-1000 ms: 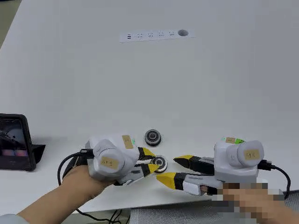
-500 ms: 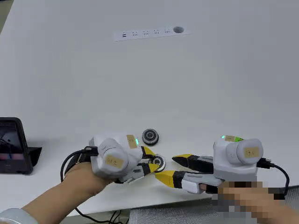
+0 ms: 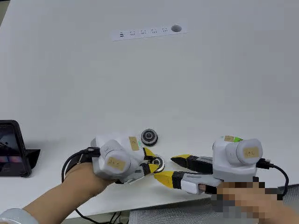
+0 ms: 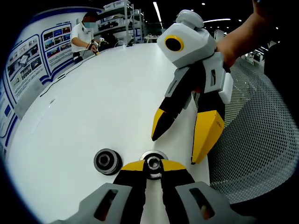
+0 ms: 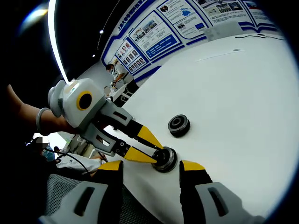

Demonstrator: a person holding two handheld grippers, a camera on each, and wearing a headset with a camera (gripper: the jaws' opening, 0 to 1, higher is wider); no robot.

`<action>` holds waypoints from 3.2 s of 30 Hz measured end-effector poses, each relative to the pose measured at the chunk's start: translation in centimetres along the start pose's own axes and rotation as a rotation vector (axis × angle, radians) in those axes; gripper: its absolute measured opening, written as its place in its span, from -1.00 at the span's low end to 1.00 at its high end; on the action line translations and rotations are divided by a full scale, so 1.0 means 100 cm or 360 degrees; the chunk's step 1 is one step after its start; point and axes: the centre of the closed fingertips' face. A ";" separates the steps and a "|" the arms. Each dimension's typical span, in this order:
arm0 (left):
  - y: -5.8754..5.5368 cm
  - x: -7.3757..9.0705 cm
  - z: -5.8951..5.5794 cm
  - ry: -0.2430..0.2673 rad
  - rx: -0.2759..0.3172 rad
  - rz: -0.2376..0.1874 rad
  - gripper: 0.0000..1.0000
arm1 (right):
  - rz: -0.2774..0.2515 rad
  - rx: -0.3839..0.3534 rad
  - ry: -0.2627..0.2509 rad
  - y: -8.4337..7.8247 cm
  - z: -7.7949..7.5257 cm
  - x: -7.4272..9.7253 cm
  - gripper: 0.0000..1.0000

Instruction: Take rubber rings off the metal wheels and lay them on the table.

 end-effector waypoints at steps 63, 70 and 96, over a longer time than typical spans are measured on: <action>-0.003 -0.002 0.000 0.0008 0.0079 -0.0034 -0.75 | 0.0052 -0.0331 0.0248 0.003 0.001 -0.013 0.04; -0.003 -0.002 0.000 0.0009 0.0082 -0.0036 -0.75 | 0.0065 -0.0371 0.0271 0.001 0.004 -0.010 0.05; -0.003 -0.002 0.000 0.0017 0.0092 -0.0053 -0.75 | 0.0102 -0.0396 0.0142 -0.002 -0.015 -0.008 -0.53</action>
Point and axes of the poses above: the centre of the closed fingertips' face, and the gripper's own axes: x roughly backward along the fingers, z roughly to its left, y roughly out of its top, and after that the axes turned 1 degree about y, right-handed
